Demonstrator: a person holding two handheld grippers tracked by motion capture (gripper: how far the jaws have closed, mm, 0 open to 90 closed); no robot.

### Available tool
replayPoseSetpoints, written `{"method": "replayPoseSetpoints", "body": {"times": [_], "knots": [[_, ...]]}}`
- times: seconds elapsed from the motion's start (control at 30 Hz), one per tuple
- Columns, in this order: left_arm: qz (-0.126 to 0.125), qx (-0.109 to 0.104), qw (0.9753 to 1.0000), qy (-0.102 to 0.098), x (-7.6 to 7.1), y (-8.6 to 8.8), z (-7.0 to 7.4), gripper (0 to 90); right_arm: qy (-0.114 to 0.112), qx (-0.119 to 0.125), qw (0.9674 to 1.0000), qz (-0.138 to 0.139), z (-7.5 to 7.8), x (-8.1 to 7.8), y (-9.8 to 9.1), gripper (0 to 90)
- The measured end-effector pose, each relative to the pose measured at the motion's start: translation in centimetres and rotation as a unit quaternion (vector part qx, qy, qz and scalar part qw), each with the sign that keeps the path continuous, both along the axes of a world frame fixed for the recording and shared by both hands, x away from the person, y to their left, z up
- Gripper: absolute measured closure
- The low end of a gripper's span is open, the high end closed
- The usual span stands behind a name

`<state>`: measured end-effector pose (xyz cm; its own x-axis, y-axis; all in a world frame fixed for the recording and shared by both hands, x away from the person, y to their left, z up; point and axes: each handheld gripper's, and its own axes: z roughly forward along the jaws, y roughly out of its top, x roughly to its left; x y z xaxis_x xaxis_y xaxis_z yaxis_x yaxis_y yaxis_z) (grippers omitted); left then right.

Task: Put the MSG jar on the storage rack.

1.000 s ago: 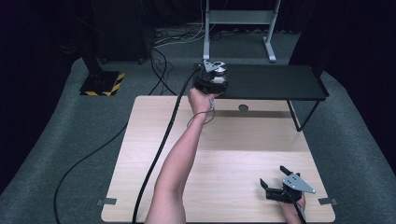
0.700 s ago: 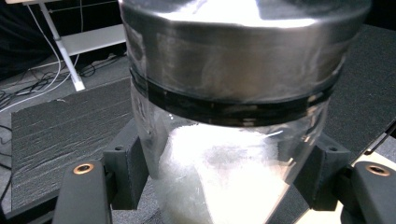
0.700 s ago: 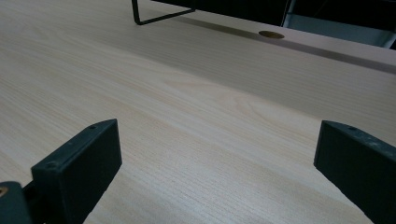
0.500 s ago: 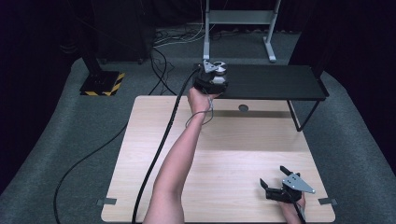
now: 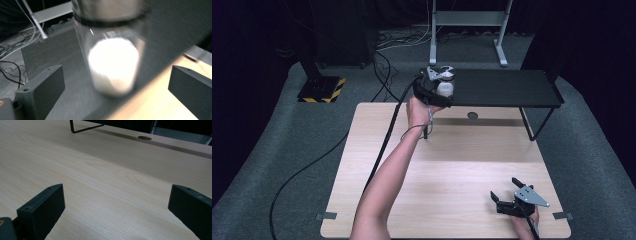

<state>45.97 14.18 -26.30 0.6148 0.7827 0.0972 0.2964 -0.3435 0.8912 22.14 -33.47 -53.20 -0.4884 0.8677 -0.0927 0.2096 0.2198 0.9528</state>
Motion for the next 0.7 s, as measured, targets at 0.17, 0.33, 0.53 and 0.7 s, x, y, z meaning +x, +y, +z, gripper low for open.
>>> {"method": "replayPoseSetpoints", "body": {"times": [0.17, 0.33, 0.53, 0.7], "knots": [[-0.023, 0.02, 0.9994, 0.013, -2.7, 2.0, 0.8, 0.0, 0.001, 0.002, 1.0, 0.0, 0.0, 0.0, 0.0, 0.0], [-0.042, 0.026, 0.9985, 0.023, -5.1, 3.8, 0.6, 0.0, 0.008, -0.001, 1.0, 0.0, 0.1, 0.2, 0.1, 0.0], [-0.052, 0.035, 0.9973, 0.037, -7.4, 5.3, -1.5, 0.0, 0.012, -0.007, 0.9999, -0.002, 0.2, 0.2, 0.2, 0.0], [-0.043, 0.034, 0.9968, 0.057, -8.4, 6.4, -3.5, 0.0, 0.009, -0.005, 1.0, 0.0, 0.1, 0.2, 0.1, 0.0]]}}
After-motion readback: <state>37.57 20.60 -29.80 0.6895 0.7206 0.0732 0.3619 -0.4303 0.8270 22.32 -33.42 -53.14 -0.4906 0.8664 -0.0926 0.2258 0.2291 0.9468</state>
